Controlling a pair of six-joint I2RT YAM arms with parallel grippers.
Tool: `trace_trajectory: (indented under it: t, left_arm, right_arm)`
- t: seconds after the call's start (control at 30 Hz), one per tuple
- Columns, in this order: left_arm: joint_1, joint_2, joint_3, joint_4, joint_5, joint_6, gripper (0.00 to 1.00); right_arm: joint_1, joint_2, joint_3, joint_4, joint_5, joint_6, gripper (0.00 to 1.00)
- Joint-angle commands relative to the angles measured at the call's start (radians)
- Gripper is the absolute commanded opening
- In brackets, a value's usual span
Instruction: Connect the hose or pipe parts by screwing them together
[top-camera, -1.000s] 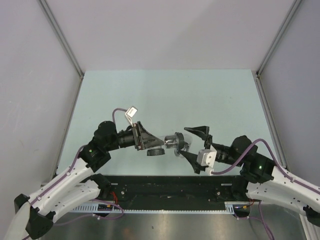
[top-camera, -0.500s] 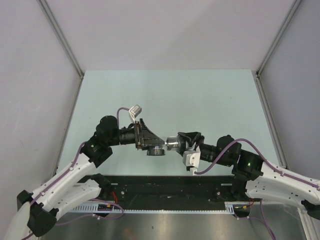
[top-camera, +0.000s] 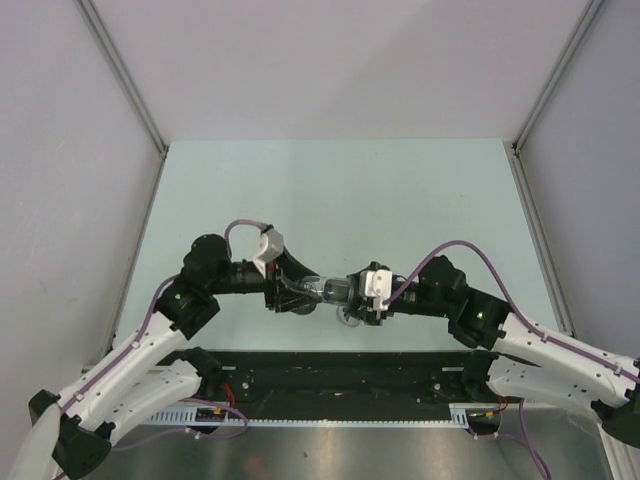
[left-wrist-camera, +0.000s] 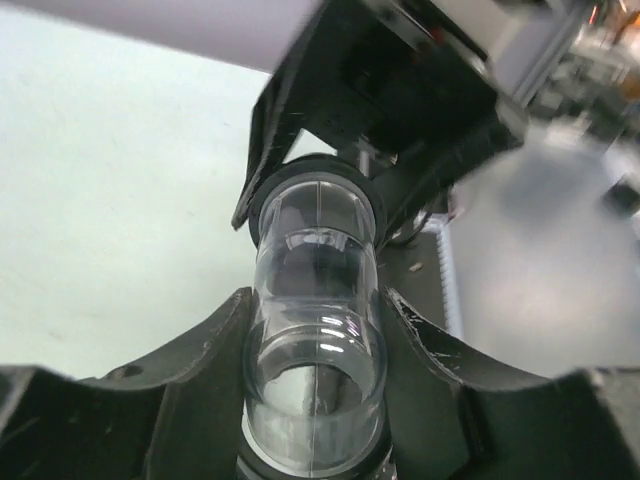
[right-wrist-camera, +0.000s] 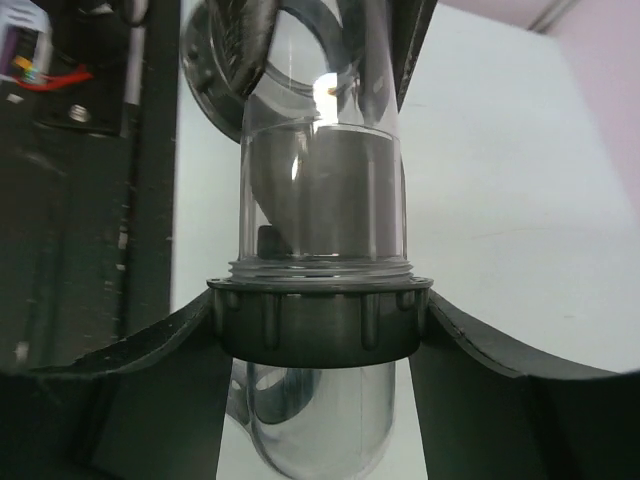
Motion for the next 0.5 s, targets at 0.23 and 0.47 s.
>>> trace_trajectory:
  t: [0.23, 0.47]
  left_arm:
    - [-0.045, -0.013, -0.148, 0.113, 0.02, 0.994, 0.0]
    - [-0.051, -0.018, -0.159, 0.128, -0.049, 0.944, 0.0]
  right_arm:
    - [-0.336, 0.181, 0.034, 0.379, -0.693, 0.792, 0.21]
    - [-0.413, 0.164, 0.042, 0.361, -0.629, 0.846, 0.65]
